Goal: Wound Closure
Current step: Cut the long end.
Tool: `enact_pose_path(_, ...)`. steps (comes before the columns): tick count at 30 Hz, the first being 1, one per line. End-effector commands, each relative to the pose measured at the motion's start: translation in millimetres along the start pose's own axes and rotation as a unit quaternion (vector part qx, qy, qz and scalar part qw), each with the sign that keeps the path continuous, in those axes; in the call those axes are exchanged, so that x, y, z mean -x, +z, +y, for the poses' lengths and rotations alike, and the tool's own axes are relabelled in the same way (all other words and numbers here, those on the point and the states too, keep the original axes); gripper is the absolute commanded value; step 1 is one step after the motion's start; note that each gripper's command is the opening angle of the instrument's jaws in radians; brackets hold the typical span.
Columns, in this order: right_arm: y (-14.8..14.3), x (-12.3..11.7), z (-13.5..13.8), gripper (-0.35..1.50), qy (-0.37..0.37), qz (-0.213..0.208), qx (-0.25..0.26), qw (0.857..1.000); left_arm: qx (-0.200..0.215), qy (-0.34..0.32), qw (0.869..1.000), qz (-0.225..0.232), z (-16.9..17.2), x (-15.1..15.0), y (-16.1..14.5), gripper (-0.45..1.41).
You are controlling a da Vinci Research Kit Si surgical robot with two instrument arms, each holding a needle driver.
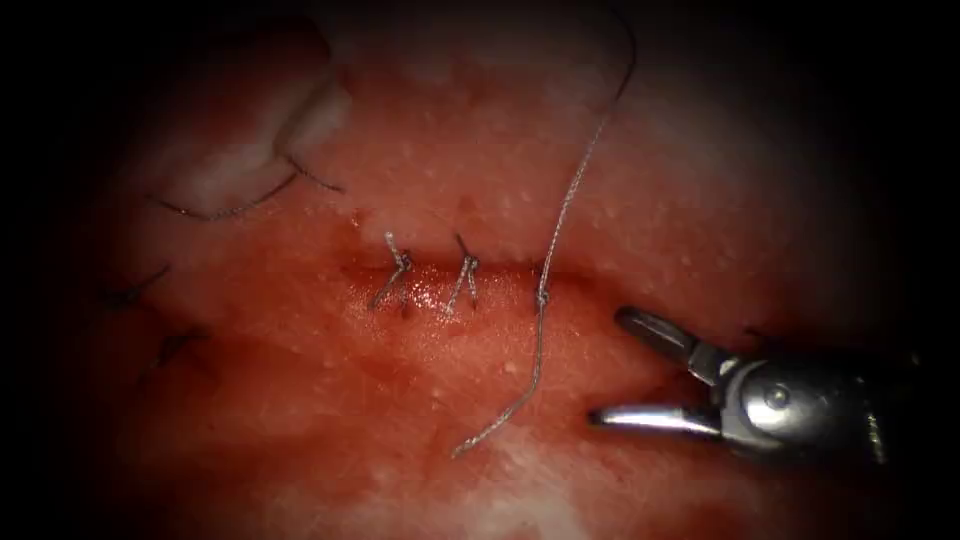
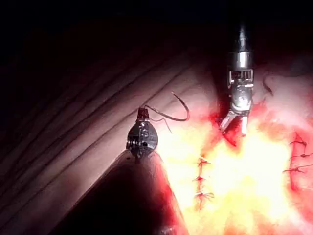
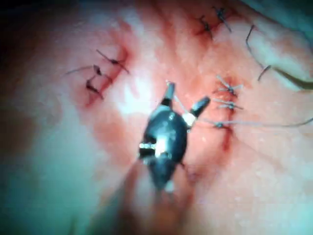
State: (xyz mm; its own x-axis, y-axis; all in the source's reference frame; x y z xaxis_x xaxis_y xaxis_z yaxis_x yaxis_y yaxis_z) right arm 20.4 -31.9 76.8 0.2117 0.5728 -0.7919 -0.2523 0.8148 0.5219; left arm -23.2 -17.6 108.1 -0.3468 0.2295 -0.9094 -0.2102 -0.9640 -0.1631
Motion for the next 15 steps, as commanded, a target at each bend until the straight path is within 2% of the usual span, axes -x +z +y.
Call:
enact_pose_path(1,0.9,0.4,0.6,1.24,0.019,-0.001,0.004,1.0,0.001,0.001,1.0,0.001,0.7,-0.4,0.5,-0.45)
enact_pose_path(4,1.9,0.4,2.3,1.14,0.06,0.004,0.012,0.998,0.005,0.012,1.0,0.003,2.6,-2.1,-0.2,-0.45)
enact_pose_path(7,4.1,0.9,4.4,1.19,0.108,0.005,0.012,0.994,0.002,0.027,1.0,-0.002,3.5,-4.9,-1.5,-0.45)
enact_pose_path(10,6.6,2.0,5.2,1.24,0.135,0.005,-0.005,0.991,0.004,0.036,0.999,-0.006,4.4,-8.3,-3.4,-0.45)
enact_pose_path(15,8.4,2.5,5.5,1.24,0.138,0.005,-0.008,0.99,0.0,0.044,0.999,-0.009,6.0,-10.6,-3.4,-0.45)
